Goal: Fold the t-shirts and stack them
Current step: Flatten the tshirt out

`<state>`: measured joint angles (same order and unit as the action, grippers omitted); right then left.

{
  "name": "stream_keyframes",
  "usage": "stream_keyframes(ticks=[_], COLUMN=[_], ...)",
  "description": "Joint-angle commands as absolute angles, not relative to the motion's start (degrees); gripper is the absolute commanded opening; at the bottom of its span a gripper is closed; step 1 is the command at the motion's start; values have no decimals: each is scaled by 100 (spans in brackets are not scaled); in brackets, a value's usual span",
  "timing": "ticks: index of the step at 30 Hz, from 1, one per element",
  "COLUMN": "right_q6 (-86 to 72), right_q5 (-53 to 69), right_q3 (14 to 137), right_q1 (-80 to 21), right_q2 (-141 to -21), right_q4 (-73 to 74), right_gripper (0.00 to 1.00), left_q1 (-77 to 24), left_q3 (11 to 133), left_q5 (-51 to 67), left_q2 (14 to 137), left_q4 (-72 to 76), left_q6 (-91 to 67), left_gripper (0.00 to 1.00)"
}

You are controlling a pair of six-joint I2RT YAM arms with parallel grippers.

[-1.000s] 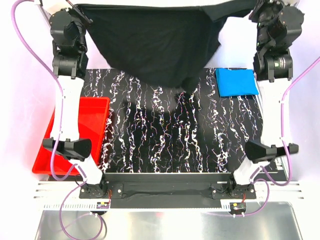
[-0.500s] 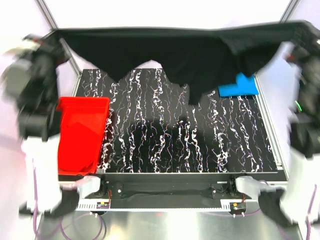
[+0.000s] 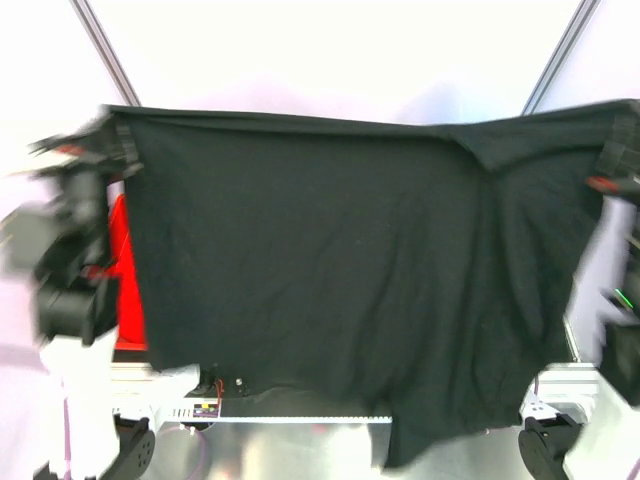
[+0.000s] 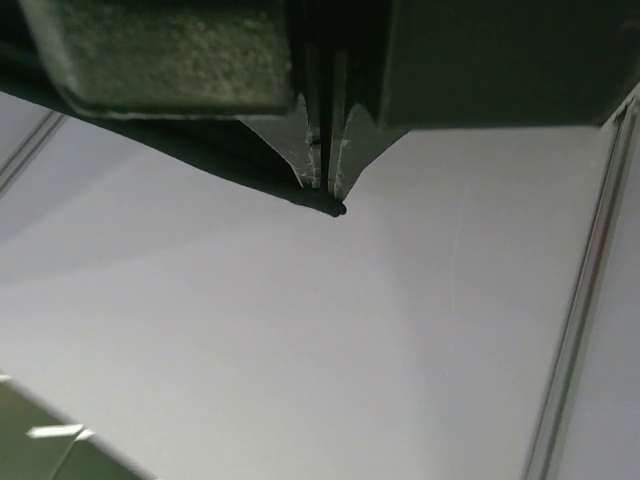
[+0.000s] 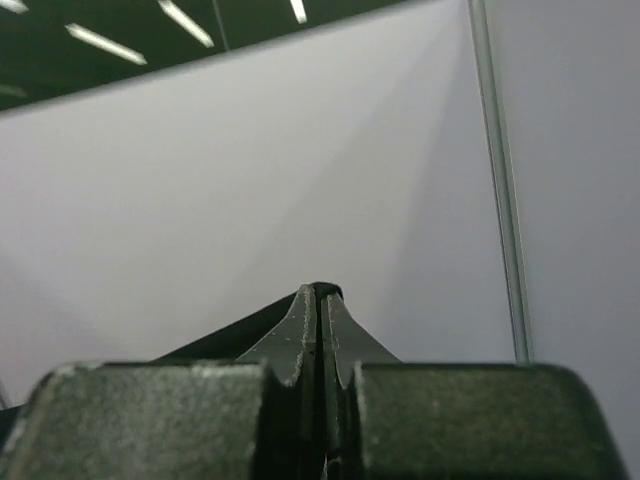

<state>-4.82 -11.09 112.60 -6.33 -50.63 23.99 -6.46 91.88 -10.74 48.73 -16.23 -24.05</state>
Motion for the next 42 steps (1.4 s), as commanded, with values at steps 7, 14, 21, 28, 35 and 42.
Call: stream_keyframes(ticks=[7, 14, 21, 28, 35, 42], right_q6=[-642, -975, -905, -1098, -1195, -1046], right_q5=[-2557, -2409, -1891, -1345, -1300, -1230], right_q3=[7441, 6030, 6607, 7716, 8742, 9552], right_q1=[-562, -115, 281, 290, 290, 290], right_q2=[-5809, -6906, -8190, -9517, -9326, -8360], right_q4=[748, -254, -501, -27, 1026, 1810], right_gripper=[0, 0, 0, 0, 0, 0], left_q1=[-615, -685, -694, -677, -677, -686], left_q3=[6709, 6511, 8565, 9798, 10327, 10178], left_q5=[-1100, -1230, -1020, -1160, -967, -800], left_q2=[6678, 8672, 10782, 11601, 11172, 9635], left_q4=[-1188, -440, -790, -1186, -1546, -1520], left_q6=[-2812, -2611, -2154, -2153, -2224, -2197], left_gripper=[0, 0, 0, 0, 0, 0])
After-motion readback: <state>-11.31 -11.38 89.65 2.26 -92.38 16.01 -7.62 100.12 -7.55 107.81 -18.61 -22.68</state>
